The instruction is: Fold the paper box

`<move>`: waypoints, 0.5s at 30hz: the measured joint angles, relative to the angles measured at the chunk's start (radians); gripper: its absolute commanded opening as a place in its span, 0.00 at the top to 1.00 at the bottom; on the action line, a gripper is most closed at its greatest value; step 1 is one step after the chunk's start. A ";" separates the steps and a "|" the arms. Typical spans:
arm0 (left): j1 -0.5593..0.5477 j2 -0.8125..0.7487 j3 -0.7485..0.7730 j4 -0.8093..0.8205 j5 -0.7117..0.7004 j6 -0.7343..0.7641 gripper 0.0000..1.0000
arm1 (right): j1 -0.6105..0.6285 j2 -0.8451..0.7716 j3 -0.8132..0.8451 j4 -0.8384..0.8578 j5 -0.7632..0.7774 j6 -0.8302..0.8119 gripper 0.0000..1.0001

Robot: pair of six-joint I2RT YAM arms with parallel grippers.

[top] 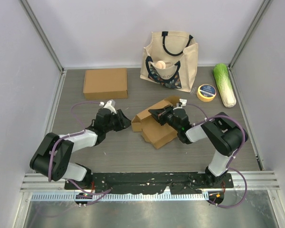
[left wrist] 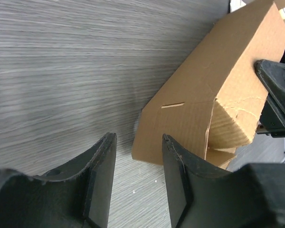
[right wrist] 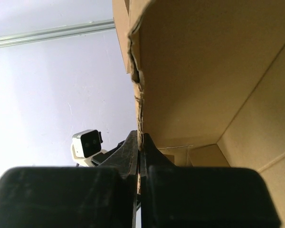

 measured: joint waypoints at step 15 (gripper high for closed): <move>-0.209 0.094 0.050 0.095 -0.053 -0.006 0.48 | 0.000 -0.055 -0.002 -0.036 0.033 0.001 0.99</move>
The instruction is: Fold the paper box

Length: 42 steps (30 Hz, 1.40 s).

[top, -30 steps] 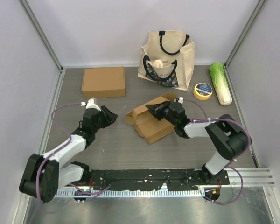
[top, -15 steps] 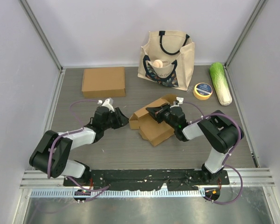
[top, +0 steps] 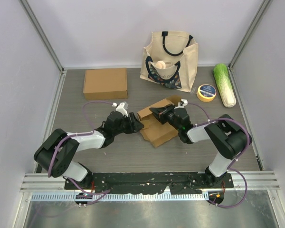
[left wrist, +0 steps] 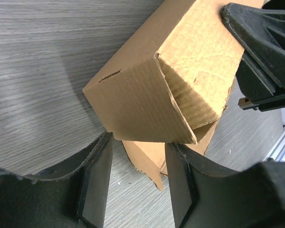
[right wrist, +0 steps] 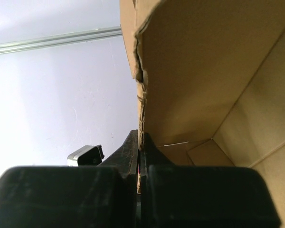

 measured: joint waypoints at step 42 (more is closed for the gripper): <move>-0.296 0.154 0.076 0.076 -0.806 0.299 0.68 | 0.189 -0.102 0.095 -0.406 0.340 0.092 0.99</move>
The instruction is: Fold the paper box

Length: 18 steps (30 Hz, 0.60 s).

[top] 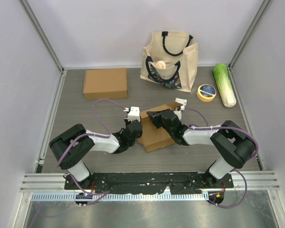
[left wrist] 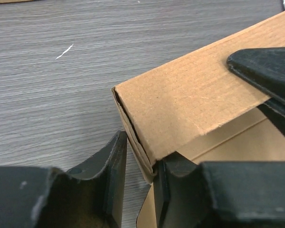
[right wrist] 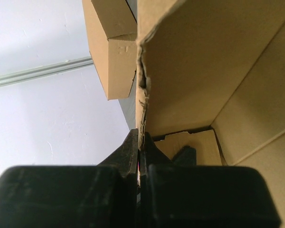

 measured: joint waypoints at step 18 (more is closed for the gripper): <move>-0.043 0.072 0.000 0.008 -0.077 0.045 0.71 | 0.029 -0.026 -0.095 0.099 0.007 0.050 0.99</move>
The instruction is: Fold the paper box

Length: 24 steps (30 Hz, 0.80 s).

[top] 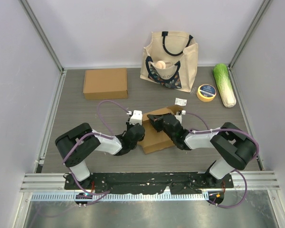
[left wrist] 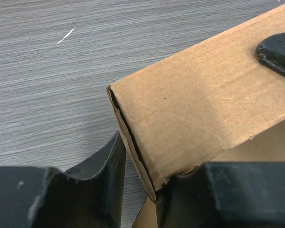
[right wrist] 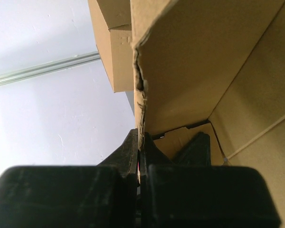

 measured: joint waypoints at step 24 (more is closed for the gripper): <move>0.000 0.111 -0.032 0.249 -0.083 0.000 1.00 | -0.011 -0.270 0.031 -0.391 -0.045 -0.453 0.16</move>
